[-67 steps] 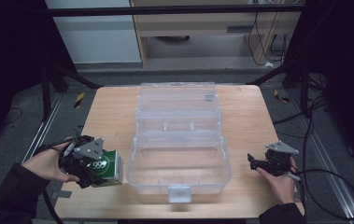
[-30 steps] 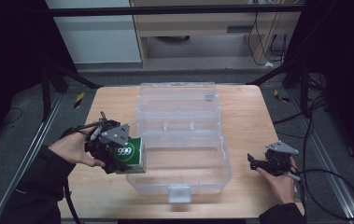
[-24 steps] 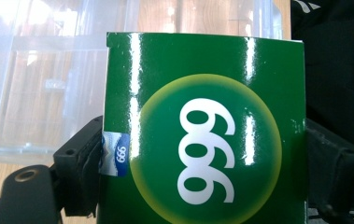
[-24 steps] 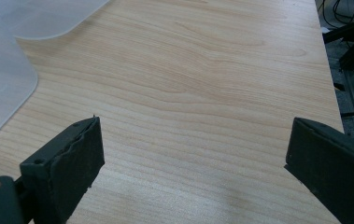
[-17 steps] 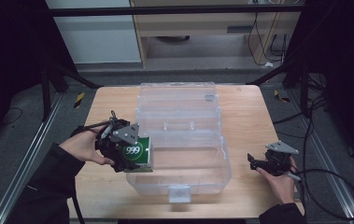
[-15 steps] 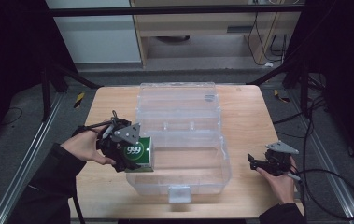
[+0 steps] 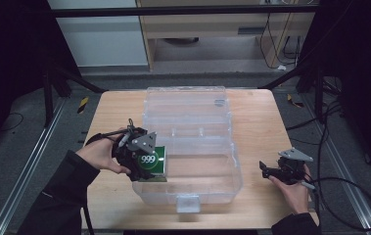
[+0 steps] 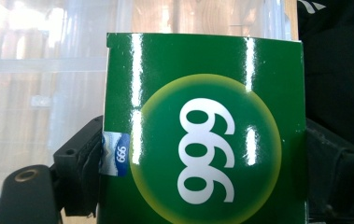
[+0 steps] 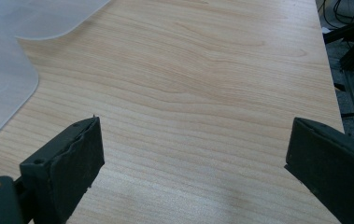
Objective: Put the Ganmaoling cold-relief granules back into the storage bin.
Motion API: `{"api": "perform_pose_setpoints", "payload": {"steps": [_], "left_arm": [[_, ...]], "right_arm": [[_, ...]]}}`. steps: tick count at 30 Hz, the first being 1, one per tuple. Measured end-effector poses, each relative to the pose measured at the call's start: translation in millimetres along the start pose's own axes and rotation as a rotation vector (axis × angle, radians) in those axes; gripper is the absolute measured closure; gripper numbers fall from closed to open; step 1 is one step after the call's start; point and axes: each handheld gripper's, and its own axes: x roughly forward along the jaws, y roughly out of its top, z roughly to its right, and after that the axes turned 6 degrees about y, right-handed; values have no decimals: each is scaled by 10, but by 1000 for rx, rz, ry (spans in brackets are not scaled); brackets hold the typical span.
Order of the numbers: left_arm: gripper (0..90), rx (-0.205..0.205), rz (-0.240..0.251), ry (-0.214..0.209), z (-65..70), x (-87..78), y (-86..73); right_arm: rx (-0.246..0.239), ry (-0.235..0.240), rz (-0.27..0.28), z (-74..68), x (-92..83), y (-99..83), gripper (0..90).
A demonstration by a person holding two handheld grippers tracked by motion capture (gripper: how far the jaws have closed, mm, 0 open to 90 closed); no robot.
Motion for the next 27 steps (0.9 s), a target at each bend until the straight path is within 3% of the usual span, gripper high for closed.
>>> {"api": "perform_pose_setpoints", "payload": {"steps": [27], "left_arm": [[143, -18, -43, -49, 10, 442, -116]], "right_arm": [[-3, 2, -8, -3, 16, -4, 44]]}}
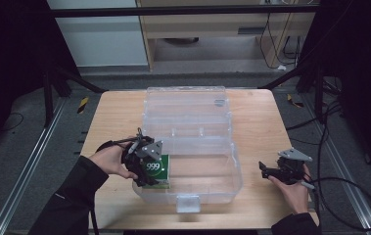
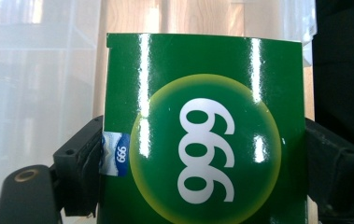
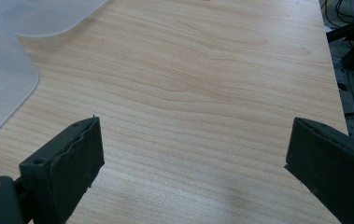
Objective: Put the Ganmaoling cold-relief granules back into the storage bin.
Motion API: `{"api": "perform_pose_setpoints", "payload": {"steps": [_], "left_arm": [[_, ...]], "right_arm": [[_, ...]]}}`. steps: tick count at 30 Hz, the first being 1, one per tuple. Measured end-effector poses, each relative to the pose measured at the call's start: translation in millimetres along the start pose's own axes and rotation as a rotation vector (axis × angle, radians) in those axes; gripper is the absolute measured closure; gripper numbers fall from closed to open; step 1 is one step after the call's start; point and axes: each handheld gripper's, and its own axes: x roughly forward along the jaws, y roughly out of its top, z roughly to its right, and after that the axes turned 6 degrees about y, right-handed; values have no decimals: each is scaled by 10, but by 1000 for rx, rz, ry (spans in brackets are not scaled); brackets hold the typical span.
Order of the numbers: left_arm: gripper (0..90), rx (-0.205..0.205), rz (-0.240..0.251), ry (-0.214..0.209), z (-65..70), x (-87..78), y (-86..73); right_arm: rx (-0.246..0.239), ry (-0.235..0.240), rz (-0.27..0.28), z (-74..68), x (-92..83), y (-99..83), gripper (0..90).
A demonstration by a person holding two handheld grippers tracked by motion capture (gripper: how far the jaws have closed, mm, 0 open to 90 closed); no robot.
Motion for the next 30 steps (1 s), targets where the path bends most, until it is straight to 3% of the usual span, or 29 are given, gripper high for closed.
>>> {"api": "perform_pose_setpoints", "payload": {"steps": [17, 27, 28, 30], "left_arm": [[139, -37, -24, -16, 4, 238, -112], [128, -25, -39, -11, 23, 248, -135], [123, -30, -37, -13, 26, 246, -141], [121, -48, 22, -8, 27, 182, -143]], "right_arm": [[0, 2, -3, -6, 2, -1, 40], [-1, 3, -5, -7, 1, -1, 37], [-1, 3, -4, -5, 0, 0, 36], [-1, 2, -5, -6, 1, -1, 36]]}}
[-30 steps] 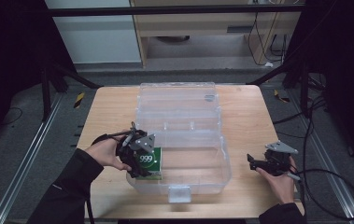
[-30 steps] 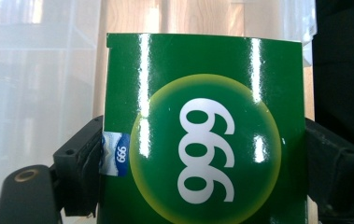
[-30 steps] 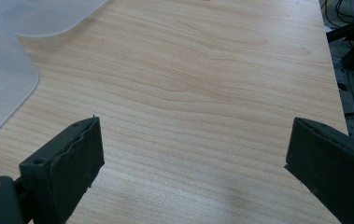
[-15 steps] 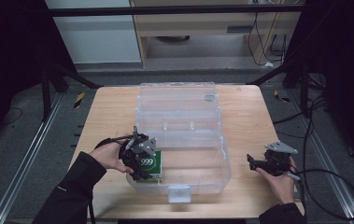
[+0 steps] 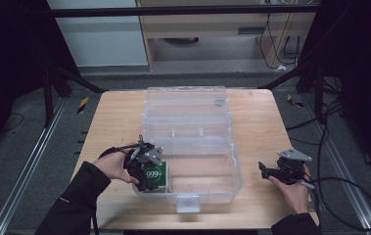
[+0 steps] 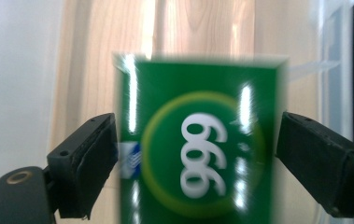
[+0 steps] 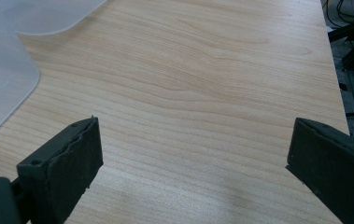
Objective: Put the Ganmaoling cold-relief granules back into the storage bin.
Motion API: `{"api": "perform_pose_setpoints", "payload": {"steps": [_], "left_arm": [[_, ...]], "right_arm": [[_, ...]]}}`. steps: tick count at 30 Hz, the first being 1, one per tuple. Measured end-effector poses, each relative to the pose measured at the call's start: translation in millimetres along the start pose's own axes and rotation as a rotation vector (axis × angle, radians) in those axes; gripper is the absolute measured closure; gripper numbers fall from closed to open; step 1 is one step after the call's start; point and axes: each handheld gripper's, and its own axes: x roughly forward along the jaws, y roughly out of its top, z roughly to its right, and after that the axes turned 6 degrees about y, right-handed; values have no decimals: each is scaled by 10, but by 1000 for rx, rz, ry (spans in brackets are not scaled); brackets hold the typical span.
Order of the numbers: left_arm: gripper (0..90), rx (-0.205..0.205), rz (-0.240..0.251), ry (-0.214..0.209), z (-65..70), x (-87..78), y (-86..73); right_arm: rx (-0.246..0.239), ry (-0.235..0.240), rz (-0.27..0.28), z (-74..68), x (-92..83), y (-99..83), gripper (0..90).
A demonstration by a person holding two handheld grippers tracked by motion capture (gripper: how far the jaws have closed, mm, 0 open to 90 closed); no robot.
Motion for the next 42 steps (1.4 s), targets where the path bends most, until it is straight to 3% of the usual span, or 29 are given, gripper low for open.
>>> {"api": "perform_pose_setpoints", "payload": {"steps": [5, 8, 9, 12, 21, 22, 28, 29, 30, 31, 32, 33, 36, 37, 38, 39, 42], "left_arm": [[126, 6, 21, 24, 11, -119, 23], [128, -8, 44, 38, 17, -212, 30], [126, -34, 77, 43, 16, -269, 19], [129, -41, 94, 51, 10, -325, -2], [133, -100, 142, 124, 16, -596, -252], [136, -128, 164, 140, 27, -663, -329], [137, -195, 209, 203, 42, -781, -549], [135, -235, 234, 240, 38, -807, -678], [135, -235, 234, 240, 38, -807, -678], [134, -282, 248, 268, 40, -800, -793], [130, -282, 248, 268, 40, -800, -793], [126, -328, 285, 272, 44, -764, -907], [123, -402, 323, 310, 46, -708, -1065], [123, -402, 323, 310, 46, -708, -1065], [123, -451, 345, 341, 46, -671, -1163], [123, -451, 345, 341, 46, -671, -1163], [122, -530, 372, 386, 57, -605, -1304]], "right_arm": [[-1, 0, 1, 0, -2, 0, 36], [-1, -1, 2, 1, -3, 0, 36], [0, -2, 3, 0, -5, 0, 36], [1, -2, 3, 0, -6, 0, 36], [5, -3, 6, 2, -18, 1, 37], [5, -4, 6, 1, -20, 0, 37], [10, -5, 6, 4, -28, 0, 37], [15, -4, 2, 4, -29, 0, 36], [15, -4, 2, 4, -29, 0, 36], [16, -4, 1, 6, -31, 0, 34], [16, -4, 1, 6, -31, 0, 34], [19, -1, 2, 3, -35, 0, 35], [18, -1, 1, 2, -36, 0, 35], [18, -1, 1, 2, -36, 0, 35], [19, 0, 2, 1, -38, -1, 34], [19, 0, 2, 1, -38, -1, 34], [23, 1, 4, 1, -41, -4, 32]]}}
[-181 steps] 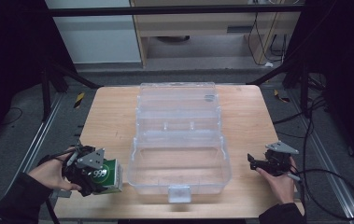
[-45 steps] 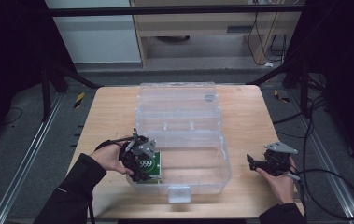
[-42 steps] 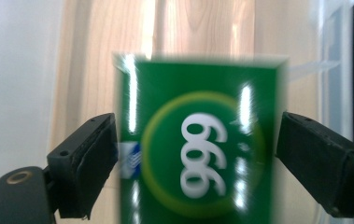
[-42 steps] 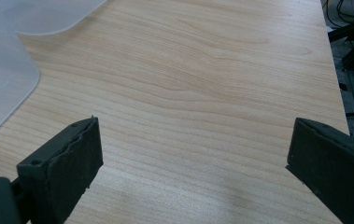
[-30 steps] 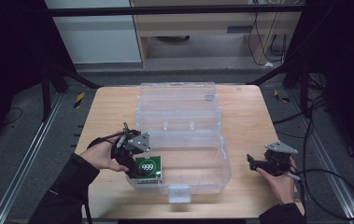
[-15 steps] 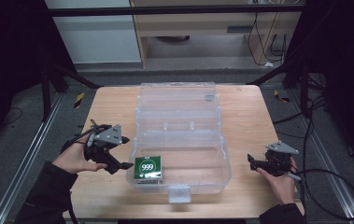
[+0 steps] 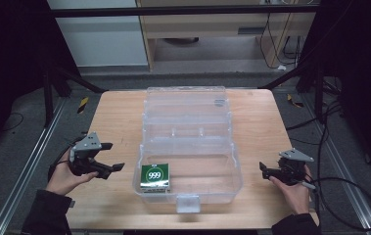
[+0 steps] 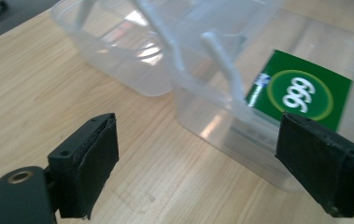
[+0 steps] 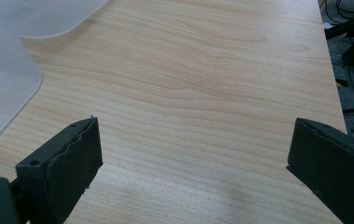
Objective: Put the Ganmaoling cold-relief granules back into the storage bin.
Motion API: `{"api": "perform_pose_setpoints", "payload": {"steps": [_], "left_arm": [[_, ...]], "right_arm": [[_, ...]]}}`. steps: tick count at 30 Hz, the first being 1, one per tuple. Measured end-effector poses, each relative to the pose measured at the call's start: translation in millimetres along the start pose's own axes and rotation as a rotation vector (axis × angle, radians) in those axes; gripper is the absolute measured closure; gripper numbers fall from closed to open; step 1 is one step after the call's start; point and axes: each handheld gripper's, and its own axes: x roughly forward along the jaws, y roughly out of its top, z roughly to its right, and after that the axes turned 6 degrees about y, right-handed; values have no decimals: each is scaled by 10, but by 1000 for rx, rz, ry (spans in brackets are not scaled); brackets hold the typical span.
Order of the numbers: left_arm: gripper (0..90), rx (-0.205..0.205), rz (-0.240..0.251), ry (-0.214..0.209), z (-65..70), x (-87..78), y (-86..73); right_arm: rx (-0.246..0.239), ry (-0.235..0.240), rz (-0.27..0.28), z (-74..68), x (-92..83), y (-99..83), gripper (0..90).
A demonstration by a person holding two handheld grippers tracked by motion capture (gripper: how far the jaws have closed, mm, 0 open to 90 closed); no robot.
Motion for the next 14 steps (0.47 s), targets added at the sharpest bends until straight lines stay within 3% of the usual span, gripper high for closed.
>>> {"api": "perform_pose_setpoints", "payload": {"steps": [2, 3, 6, 11, 14], "left_arm": [[120, -88, 28, 64, -50, 44, -159], [120, -88, 28, 64, -50, 44, -159], [120, -189, 28, 151, -102, 152, -369], [122, -227, -22, 201, -119, 259, -490], [121, -266, -20, 220, -130, 314, -531]], "right_arm": [[0, 1, 1, 1, -1, -3, 32], [0, 1, 1, 1, -1, -3, 32], [-4, -1, 1, 2, 0, -5, 31], [6, -2, -5, 3, -3, -10, 31], [11, 0, -12, 4, -6, -11, 30]]}}
